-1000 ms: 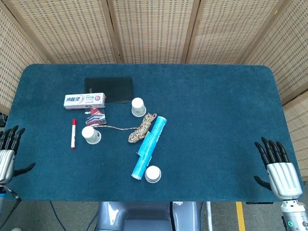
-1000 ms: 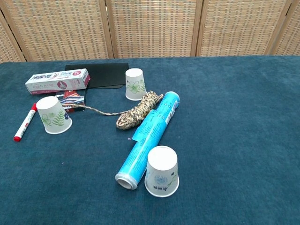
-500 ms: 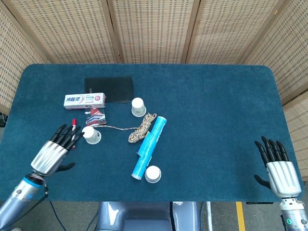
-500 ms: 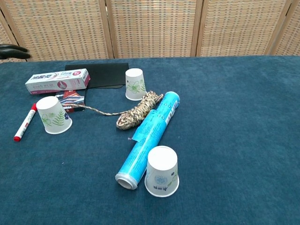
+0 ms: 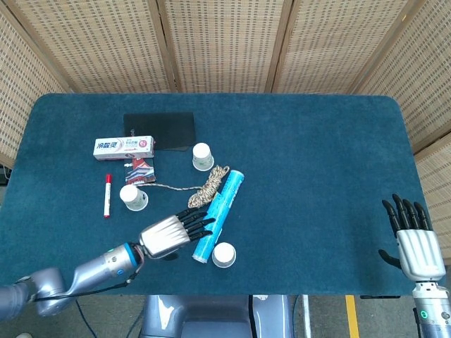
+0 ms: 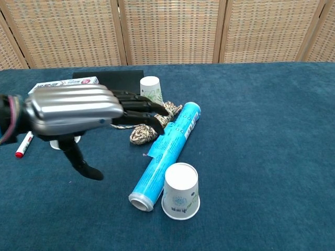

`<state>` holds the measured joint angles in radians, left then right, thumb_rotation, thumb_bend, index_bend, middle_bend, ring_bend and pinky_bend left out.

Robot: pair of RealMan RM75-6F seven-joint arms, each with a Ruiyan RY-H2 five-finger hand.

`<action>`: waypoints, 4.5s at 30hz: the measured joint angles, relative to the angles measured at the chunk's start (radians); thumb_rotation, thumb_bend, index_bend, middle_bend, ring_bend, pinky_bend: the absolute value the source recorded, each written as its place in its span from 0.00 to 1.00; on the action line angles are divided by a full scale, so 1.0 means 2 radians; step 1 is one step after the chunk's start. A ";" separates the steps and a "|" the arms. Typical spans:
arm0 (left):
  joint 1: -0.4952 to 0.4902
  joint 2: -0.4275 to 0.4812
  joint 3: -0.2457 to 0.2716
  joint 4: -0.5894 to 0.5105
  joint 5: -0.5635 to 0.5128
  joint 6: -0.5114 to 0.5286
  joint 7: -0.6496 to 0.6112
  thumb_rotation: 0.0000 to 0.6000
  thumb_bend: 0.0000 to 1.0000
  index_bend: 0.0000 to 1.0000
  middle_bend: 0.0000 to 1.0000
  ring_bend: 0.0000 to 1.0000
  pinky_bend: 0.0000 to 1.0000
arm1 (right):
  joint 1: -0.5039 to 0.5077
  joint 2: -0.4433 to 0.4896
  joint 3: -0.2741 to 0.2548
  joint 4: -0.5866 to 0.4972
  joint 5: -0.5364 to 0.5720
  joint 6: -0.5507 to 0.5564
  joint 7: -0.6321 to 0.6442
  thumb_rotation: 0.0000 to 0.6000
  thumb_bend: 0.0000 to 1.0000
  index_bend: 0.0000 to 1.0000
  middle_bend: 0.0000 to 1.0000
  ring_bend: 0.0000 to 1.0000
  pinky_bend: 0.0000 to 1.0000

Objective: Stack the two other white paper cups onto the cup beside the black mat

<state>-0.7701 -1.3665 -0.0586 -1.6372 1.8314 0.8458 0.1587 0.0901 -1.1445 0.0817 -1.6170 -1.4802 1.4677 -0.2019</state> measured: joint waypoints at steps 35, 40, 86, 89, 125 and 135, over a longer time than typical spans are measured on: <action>-0.110 -0.121 -0.073 0.055 -0.151 -0.066 0.116 1.00 0.33 0.50 0.38 0.38 0.37 | 0.004 0.005 0.011 0.012 0.033 -0.011 0.023 1.00 0.00 0.00 0.00 0.00 0.00; -0.124 -0.108 -0.123 0.072 -0.213 -0.058 0.138 1.00 0.33 0.50 0.38 0.38 0.37 | 0.004 0.006 0.013 0.012 0.037 -0.010 0.024 1.00 0.00 0.00 0.00 0.00 0.00; -0.248 -0.140 -0.139 0.327 -0.564 -0.115 0.197 1.00 0.04 0.16 0.08 0.02 0.09 | 0.012 0.003 0.022 0.025 0.068 -0.027 0.023 1.00 0.00 0.00 0.00 0.00 0.00; -0.251 -0.127 -0.131 0.310 -0.588 -0.119 0.209 1.00 0.00 0.04 0.00 0.00 0.03 | 0.012 0.003 0.022 0.025 0.067 -0.027 0.023 1.00 0.00 0.00 0.00 0.00 0.00; 0.007 0.079 0.042 0.119 -0.235 0.026 -0.054 1.00 0.02 0.19 0.13 0.13 0.22 | 0.010 0.003 0.008 0.009 0.039 -0.016 0.014 1.00 0.00 0.00 0.00 0.00 0.00; 0.020 0.035 0.048 0.199 -0.204 0.020 -0.138 1.00 0.10 0.30 0.21 0.20 0.29 | 0.009 0.001 0.007 0.011 0.040 -0.016 0.011 1.00 0.00 0.00 0.00 0.00 0.00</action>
<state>-0.7303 -1.2973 0.0366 -1.2397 1.4232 0.8866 -0.1168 0.1085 -1.1424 0.0957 -1.5955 -1.4003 1.4351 -0.1807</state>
